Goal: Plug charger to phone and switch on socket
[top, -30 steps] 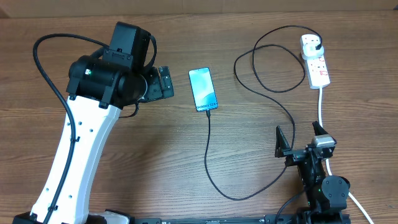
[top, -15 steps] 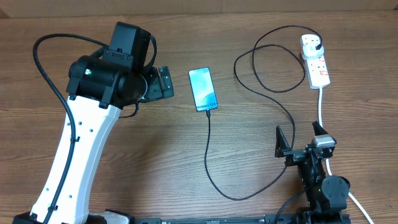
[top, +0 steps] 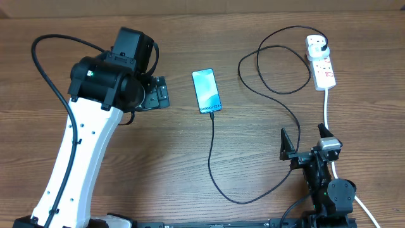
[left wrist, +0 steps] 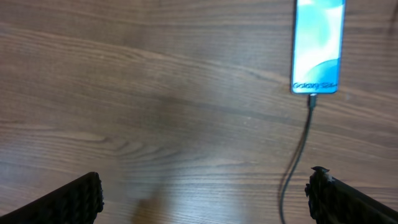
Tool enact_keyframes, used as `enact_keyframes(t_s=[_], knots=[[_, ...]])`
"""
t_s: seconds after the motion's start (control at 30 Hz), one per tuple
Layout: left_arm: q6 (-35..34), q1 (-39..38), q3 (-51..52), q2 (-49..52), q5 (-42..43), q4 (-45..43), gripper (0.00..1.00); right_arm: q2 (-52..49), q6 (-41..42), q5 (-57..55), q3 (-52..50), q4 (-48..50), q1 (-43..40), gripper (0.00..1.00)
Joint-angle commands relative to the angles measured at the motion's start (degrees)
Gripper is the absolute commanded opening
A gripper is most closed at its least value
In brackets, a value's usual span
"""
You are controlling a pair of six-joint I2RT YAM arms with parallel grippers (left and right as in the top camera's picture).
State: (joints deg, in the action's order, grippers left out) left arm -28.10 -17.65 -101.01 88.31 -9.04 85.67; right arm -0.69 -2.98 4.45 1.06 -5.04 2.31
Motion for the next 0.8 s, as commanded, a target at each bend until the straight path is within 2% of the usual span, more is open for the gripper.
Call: enact_keyframes(t_s=[0.0, 0.23, 0.6, 0.77], knots=[[1.25, -0.28, 4.70, -2.38, -1.46, -1.38, 1.00, 0.52, -0.09, -0.33, -0.57, 0.42, 0.26, 1.00], [1.31, 0.61, 20.76, -11.23, -0.13, -17.18, 1.00, 0.52, -0.09, -0.35, -0.57, 0.42, 0.26, 1.00], [1.51, 5.40, 38.18, -20.81, 6.03, -29.97, 1.00, 0.52, -0.09, -0.35, -0.57, 0.42, 0.26, 1.00], [6.45, 6.54, 46.38, -25.24, 10.47, -38.58, 1.00, 0.52, -0.09, -0.35, -0.57, 0.42, 0.26, 1.00]])
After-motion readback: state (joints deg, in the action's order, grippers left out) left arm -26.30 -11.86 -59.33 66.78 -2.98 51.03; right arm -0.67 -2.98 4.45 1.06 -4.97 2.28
